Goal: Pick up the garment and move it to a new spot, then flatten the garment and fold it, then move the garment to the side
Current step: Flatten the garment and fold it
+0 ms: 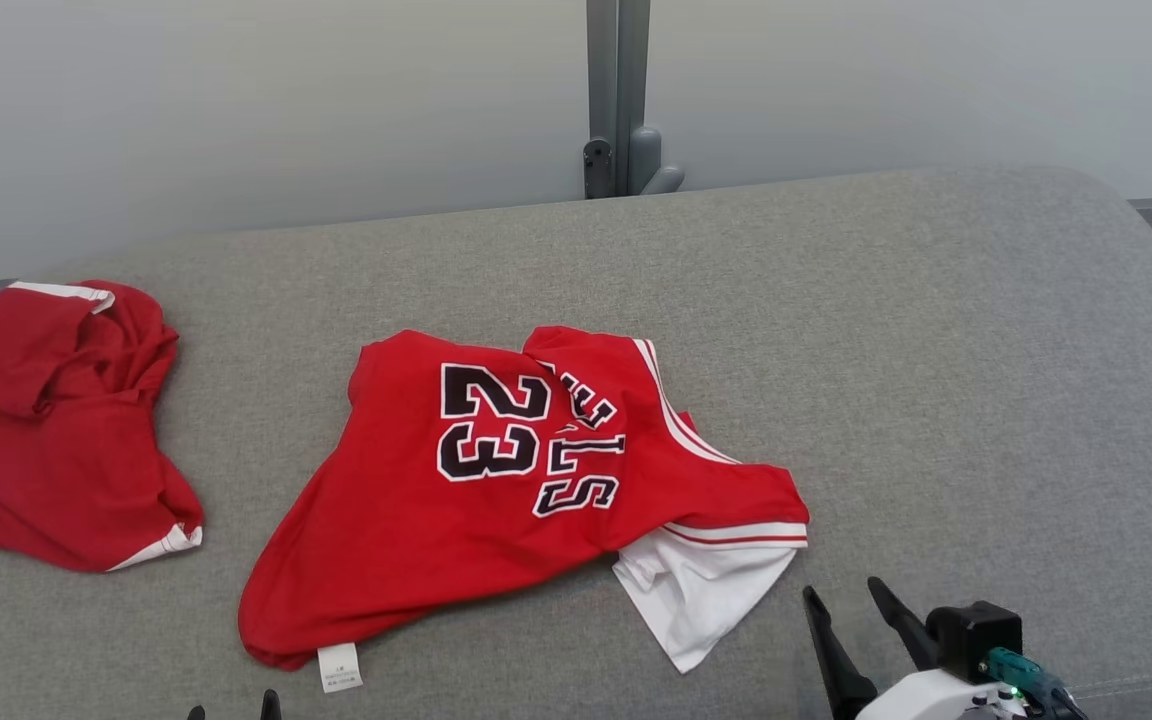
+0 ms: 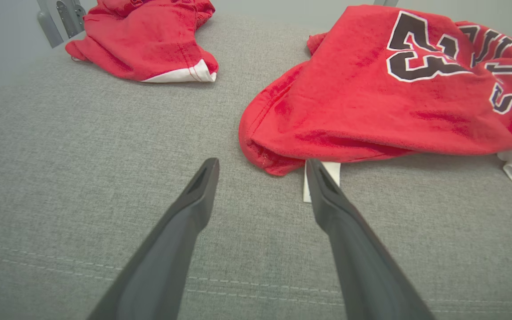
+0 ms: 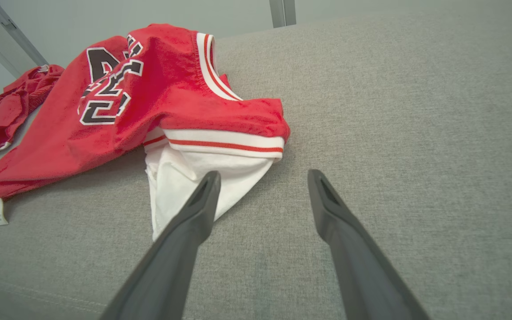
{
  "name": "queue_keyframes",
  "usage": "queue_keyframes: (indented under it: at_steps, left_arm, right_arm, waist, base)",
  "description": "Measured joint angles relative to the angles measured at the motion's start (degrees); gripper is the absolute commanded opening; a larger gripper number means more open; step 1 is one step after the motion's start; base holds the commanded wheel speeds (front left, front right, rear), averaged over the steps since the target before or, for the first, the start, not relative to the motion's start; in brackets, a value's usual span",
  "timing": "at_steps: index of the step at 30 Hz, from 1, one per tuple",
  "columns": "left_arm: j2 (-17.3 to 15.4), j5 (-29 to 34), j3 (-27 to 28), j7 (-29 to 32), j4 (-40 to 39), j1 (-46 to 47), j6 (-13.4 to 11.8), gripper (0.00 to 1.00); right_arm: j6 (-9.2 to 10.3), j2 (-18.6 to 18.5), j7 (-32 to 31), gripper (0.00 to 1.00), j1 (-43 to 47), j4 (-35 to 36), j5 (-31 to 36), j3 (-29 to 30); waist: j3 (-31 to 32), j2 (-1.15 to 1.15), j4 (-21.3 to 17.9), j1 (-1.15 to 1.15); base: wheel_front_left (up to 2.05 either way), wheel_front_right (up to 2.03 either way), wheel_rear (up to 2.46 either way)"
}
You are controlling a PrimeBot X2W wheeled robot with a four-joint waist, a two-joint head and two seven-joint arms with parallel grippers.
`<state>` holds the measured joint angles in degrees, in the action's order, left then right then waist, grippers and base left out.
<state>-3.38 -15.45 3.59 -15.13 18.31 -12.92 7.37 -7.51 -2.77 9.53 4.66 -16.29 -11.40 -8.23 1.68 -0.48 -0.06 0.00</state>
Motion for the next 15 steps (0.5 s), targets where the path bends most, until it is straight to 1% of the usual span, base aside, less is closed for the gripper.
queue_keyframes:
  at_steps: [4, 6, 8, 15]
  left_arm:
    - [-1.6, -1.1, -2.1, 0.0, 3.6, 2.1, 0.0, 1.0]
    - [-2.2, -2.0, -2.8, 0.0, 5.1, 3.4, 0.0, 1.0]
    - [-3.2, -2.4, -3.9, 0.4, 6.2, 4.6, 0.0, 1.0]
    - [-5.2, -5.0, -6.0, 0.4, 8.2, 8.8, 0.0, 1.0]
  right_arm:
    - [0.0, 0.0, -6.4, 1.0, -1.8, -0.1, -3.7, -2.7]
    - [0.0, 0.0, -9.8, 1.0, -2.6, -0.1, -6.3, -3.0]
    - [0.01, -0.1, -12.5, 1.0, -3.0, 0.0, -6.7, -3.4]
    - [0.01, 0.0, -18.1, 1.0, -5.2, 0.0, -8.9, -4.5]
  waist:
    - [-0.8, 0.0, 0.3, 0.0]
    - [-1.2, 0.0, 0.5, 0.0]
    - [-1.7, 0.0, 0.7, 0.0]
    - [-3.8, 0.0, 1.7, 0.0]
  base:
    - [0.0, 0.0, 0.0]
    - [0.0, 0.0, 0.0]
    - [0.0, 0.0, 0.0]
    - [0.0, 0.0, 0.0]
